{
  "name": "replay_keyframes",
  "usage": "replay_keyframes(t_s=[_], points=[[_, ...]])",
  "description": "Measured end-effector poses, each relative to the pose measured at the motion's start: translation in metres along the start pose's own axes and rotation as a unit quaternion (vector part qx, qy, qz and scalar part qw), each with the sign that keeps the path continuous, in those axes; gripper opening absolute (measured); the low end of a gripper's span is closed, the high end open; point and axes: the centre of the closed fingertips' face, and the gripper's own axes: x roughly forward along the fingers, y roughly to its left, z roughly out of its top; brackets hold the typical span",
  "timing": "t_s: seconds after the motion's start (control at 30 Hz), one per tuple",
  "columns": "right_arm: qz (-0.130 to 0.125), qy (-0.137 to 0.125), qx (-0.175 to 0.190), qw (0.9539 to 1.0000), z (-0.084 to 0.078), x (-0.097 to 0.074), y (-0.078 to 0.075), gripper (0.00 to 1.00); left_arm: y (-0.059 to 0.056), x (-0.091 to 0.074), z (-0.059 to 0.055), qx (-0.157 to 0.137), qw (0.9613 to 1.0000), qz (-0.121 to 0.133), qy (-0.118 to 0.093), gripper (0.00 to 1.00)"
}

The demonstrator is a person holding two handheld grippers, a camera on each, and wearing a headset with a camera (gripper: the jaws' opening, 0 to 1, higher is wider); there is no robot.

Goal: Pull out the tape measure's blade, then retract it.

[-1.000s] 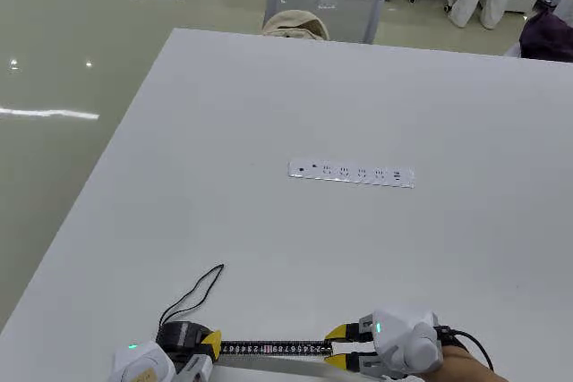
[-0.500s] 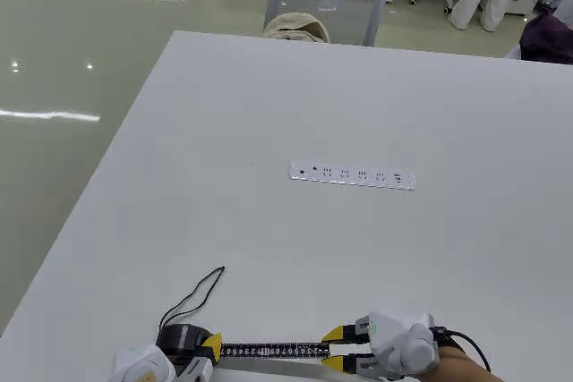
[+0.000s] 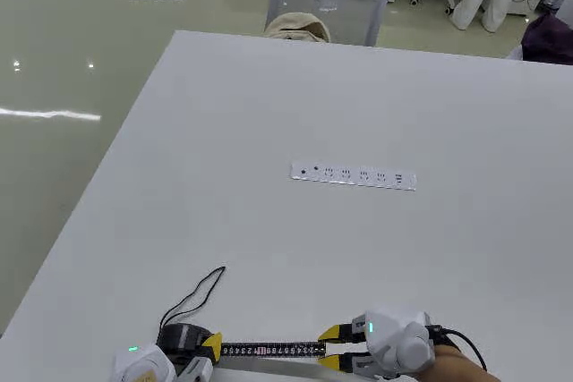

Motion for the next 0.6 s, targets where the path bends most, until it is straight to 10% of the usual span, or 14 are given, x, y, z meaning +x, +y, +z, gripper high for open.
replay_keyframes(t_s=[0.6], points=[[0.004, -0.006, -0.002, 1.0000, 0.0070, 0.0076, -0.0007, 0.13, -0.0002, 0.0004, -0.0016, 0.000, 1.0000, -0.002, 0.000, 0.59]])
